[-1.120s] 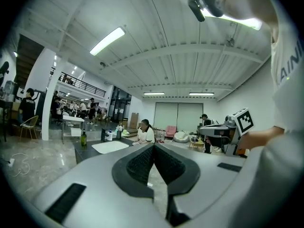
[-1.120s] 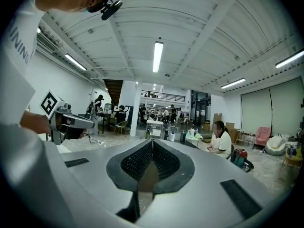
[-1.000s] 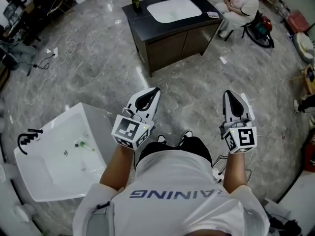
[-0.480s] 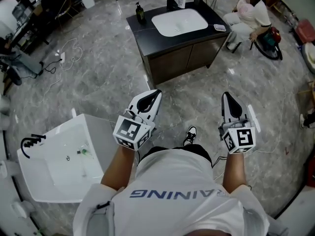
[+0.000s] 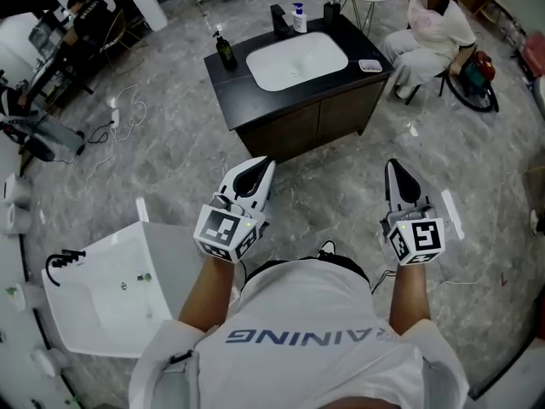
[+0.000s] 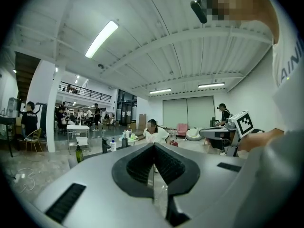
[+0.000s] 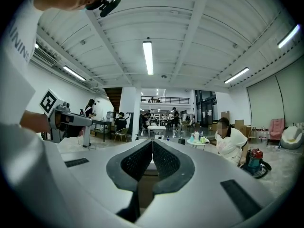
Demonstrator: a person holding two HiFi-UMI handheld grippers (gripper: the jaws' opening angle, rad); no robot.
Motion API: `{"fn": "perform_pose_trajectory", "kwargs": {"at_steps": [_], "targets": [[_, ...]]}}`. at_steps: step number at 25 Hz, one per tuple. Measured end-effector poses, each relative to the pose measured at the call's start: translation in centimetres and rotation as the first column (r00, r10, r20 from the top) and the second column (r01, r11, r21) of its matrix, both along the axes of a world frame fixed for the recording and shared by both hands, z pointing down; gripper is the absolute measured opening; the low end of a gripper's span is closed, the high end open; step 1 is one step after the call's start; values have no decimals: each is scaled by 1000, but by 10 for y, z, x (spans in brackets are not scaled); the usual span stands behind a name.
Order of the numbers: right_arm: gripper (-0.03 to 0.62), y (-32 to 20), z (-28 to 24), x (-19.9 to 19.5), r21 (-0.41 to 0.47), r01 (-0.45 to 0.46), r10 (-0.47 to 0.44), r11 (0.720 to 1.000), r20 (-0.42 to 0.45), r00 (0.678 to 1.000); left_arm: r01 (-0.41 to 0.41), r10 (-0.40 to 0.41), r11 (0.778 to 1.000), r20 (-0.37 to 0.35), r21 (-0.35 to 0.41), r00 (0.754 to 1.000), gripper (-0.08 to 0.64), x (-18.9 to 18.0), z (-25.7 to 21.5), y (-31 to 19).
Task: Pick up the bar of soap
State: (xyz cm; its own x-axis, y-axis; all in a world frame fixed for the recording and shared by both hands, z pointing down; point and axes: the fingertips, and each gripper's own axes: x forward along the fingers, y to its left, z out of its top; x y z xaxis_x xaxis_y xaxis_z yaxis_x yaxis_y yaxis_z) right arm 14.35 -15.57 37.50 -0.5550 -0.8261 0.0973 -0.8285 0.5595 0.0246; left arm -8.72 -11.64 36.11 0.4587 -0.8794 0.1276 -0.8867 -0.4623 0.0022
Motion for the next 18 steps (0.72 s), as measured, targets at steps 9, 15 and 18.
{"fn": "perform_pose_trajectory", "kwargs": {"at_steps": [9, 15, 18], "targets": [[15, -79, 19, 54, -19, 33, -32, 999, 39, 999, 63, -63, 998, 11, -22, 998, 0, 44, 18, -63], [15, -105, 32, 59, -49, 61, -59, 997, 45, 997, 79, -78, 996, 30, -29, 997, 0, 53, 17, -88], [15, -122, 35, 55, -57, 70, -68, 996, 36, 997, 78, -77, 996, 24, -45, 997, 0, 52, 24, -109]]}}
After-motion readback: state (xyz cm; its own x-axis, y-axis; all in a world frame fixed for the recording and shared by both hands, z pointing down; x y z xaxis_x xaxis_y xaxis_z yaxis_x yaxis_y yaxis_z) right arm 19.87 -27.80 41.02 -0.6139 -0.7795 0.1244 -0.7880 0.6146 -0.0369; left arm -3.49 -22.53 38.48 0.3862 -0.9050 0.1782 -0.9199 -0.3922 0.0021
